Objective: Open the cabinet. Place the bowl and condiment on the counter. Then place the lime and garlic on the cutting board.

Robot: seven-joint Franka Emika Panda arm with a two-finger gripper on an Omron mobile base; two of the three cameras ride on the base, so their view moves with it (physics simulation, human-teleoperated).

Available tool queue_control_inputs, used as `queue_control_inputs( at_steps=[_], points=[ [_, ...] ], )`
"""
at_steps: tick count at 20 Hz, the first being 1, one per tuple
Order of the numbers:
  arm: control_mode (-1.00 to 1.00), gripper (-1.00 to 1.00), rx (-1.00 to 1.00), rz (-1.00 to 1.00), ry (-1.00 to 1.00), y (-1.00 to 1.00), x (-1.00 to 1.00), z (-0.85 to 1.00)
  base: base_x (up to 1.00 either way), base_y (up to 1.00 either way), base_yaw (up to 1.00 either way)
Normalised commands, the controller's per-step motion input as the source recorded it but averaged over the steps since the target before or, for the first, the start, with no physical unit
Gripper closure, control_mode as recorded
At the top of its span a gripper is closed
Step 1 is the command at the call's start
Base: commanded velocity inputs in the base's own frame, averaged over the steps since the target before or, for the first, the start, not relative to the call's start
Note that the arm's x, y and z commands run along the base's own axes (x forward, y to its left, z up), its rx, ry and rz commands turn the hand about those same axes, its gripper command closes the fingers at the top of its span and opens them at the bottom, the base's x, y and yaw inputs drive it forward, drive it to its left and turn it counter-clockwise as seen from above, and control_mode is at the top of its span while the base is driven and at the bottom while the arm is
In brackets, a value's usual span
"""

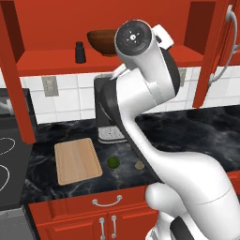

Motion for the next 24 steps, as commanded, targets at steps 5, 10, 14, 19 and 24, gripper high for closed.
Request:
queue_control_inputs(
  at_steps=[5, 10, 14, 19, 24],
  points=[
    [-1.0, -1.0, -0.19, -0.09, 0.0, -0.38, 0.02, 0.0, 0.0, 0.0, 0.0],
    [-1.0, -1.0, -0.13, -0.08, 0.0, -0.33, 0.19, 0.0, 0.0, 0.0, 0.0],
    [-1.0, -1.0, -0.11, -0.03, 0.0, -0.08, 0.44, -0.07, 0.0, 0.0, 0.0],
    [-1.0, -1.0, -0.07, -0.03, 0.02, -0.04, 0.35, -0.03, 0.0, 0.0, 0.0],
    [-1.0, -1.0, -0.02, -0.11, 0.05, -0.2, 0.0, 0.06, 0.0, 0.0, 0.0]
  ],
)
